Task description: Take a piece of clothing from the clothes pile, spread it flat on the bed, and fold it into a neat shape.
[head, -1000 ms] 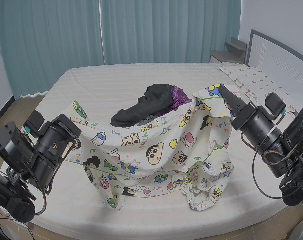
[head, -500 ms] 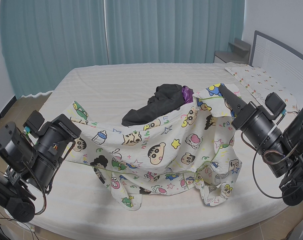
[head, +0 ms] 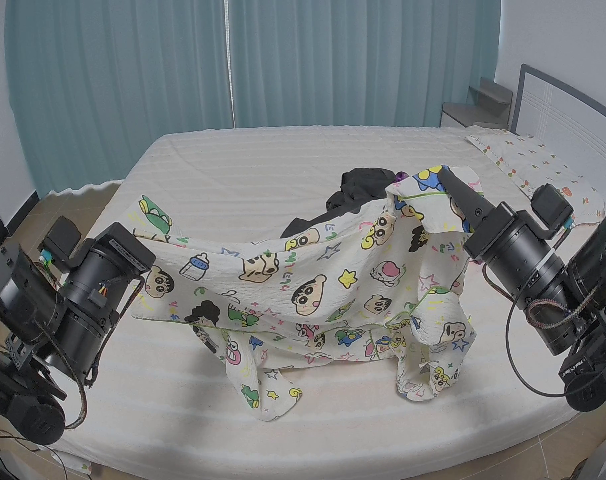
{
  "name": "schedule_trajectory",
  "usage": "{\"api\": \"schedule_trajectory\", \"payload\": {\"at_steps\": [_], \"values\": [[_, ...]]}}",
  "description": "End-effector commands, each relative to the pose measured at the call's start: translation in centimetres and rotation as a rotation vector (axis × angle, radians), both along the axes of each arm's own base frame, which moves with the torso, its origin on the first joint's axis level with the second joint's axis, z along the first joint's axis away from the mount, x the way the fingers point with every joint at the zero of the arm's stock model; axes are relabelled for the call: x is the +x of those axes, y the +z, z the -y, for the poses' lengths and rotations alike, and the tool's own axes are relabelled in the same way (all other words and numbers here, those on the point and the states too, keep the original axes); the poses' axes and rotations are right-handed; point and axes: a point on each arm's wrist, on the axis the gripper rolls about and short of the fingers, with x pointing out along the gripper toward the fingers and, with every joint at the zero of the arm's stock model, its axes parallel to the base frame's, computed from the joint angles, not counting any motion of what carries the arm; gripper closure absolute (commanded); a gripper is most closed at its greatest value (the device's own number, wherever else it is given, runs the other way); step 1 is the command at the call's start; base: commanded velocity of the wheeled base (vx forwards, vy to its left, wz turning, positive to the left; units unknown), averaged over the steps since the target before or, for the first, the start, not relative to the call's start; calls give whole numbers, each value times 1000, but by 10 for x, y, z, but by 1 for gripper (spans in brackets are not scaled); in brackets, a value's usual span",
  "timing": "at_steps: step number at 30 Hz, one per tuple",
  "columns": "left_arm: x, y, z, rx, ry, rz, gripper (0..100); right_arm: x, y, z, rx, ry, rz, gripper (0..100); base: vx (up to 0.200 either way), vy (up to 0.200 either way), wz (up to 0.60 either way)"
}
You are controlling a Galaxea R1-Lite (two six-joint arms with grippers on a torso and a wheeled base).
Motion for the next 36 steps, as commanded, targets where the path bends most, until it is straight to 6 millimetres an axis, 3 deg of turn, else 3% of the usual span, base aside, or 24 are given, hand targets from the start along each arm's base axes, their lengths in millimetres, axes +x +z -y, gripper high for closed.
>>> {"api": "schedule_trajectory", "payload": {"at_steps": [1, 24, 36], "values": [[-1, 2, -1, -4, 3, 7, 100, -1, 3, 1, 13, 0, 17, 100, 0, 200, 0], [-2, -1, -4, 19, 18, 0, 100, -2, 2, 0, 12, 2, 15, 100, 0, 200, 0], [-4, -1, -3, 19, 10, -2, 100, -4, 3, 1, 13, 3, 18, 100, 0, 0, 0]]}}
